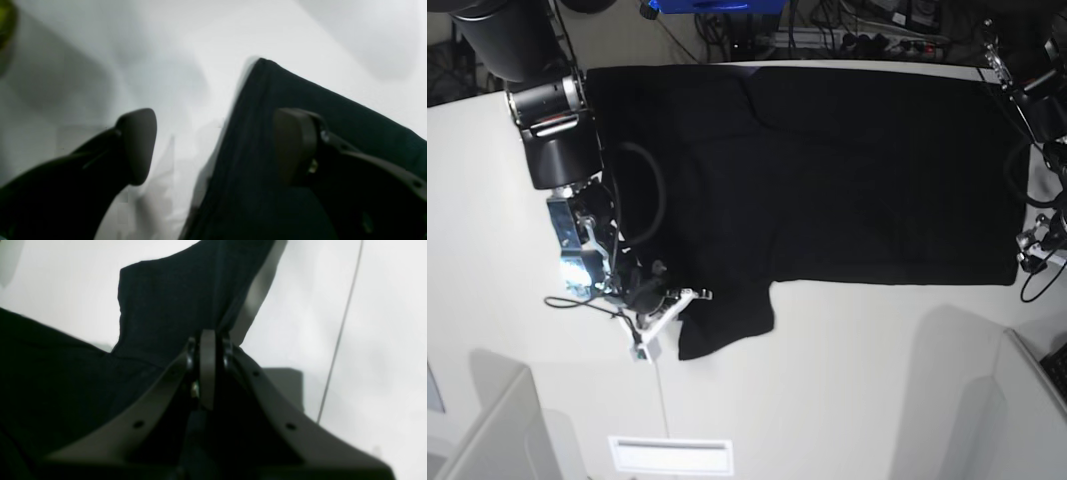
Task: Fold the T-shirt properly
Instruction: 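Move the left gripper to the hem corner and grasp both corners, then lift the hem corners and fold them toward the collar edge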
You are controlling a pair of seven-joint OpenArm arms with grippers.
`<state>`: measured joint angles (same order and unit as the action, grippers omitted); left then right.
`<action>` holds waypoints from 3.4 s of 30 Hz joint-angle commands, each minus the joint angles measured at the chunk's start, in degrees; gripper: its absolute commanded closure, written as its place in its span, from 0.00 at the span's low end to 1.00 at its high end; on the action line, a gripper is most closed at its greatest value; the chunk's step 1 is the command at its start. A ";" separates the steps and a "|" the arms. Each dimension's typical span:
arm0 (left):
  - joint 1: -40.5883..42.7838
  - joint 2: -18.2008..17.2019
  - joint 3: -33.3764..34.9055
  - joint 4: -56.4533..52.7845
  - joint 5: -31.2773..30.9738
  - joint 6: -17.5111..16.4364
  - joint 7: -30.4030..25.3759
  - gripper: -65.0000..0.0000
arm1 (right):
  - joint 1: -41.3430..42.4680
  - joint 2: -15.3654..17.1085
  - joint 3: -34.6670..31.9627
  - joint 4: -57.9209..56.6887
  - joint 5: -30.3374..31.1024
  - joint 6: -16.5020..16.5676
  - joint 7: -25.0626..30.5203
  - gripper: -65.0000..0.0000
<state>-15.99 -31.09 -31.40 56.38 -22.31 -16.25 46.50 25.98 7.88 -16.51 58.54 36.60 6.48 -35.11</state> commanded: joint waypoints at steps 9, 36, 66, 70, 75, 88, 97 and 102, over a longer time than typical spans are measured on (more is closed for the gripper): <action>-12.98 -0.78 4.10 -8.42 9.87 0.29 -4.08 0.21 | 1.85 2.98 0.29 1.10 0.54 -0.02 0.96 1.00; -17.64 0.01 12.89 -28.56 11.18 0.29 -20.70 0.21 | 0.62 4.30 0.29 1.10 0.54 0.07 0.96 1.00; -21.59 0.19 22.12 -37.26 10.66 0.47 -30.19 0.21 | 0.53 4.21 0.21 1.10 0.54 0.07 0.96 1.00; -21.51 0.19 22.12 -37.35 10.57 0.47 -30.28 0.21 | 0.53 4.21 0.29 1.10 0.54 0.07 0.96 1.00; -21.07 1.25 22.12 -37.35 10.57 0.47 -30.19 0.45 | 0.53 4.21 0.29 1.02 0.54 0.07 1.31 1.00; -16.06 2.39 22.03 -30.31 10.48 0.47 -30.02 1.00 | -0.17 5.18 0.29 0.49 0.37 0.07 3.16 1.00; -7.62 0.89 22.03 -16.78 1.60 0.47 -26.32 1.00 | -1.49 8.78 0.29 1.02 0.46 0.07 5.09 1.00; -3.92 -0.78 22.03 -7.98 -3.76 0.47 -21.84 1.00 | -3.08 9.31 0.29 3.74 0.46 0.07 5.09 1.00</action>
<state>-18.59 -30.09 -8.93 47.24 -25.78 -16.34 26.02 21.08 16.49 -16.53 60.84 36.53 6.42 -31.51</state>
